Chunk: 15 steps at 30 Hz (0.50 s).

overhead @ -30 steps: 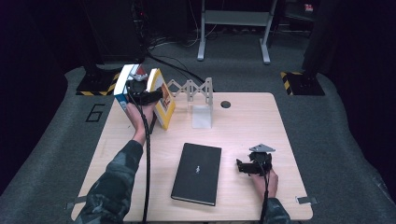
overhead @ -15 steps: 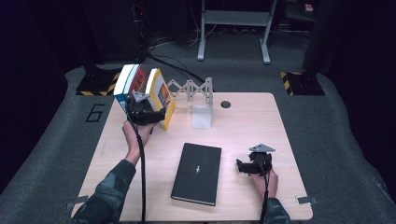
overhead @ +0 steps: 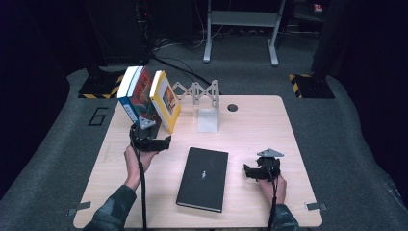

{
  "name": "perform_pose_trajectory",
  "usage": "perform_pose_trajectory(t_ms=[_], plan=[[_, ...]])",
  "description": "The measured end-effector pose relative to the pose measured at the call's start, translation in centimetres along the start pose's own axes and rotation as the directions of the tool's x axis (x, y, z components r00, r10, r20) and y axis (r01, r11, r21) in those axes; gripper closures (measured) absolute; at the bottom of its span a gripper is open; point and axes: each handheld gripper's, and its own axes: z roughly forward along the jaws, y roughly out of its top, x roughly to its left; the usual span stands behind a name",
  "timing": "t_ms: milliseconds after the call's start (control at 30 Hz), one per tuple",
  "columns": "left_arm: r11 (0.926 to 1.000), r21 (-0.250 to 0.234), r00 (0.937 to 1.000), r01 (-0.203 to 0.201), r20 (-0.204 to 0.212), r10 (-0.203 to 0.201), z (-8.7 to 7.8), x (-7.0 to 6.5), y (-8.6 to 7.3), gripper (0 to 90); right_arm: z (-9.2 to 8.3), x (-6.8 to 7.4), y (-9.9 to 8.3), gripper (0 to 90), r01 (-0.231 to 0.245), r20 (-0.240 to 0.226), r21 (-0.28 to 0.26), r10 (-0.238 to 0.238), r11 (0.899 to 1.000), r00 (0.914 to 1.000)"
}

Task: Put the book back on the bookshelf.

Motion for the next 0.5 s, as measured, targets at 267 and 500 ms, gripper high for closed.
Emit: perform_pose_trajectory(t_ms=[267, 500], plan=[[0.9971, 0.075, 0.9999, 0.012, 0.006, -0.013, 1.1, 0.1, -3.9, 3.6, -0.2, 0.1, -0.1, 11.0, 0.011, -0.006, 0.004, -0.011, 1.000, 0.9999], [0.9883, 0.152, 0.9993, -0.004, 0.037, -0.001, 1.8, -0.5, -6.9, 2.3, -0.3, 0.3, -0.2, 12.1, 0.019, -0.021, 0.001, -0.019, 1.000, 0.9996]])
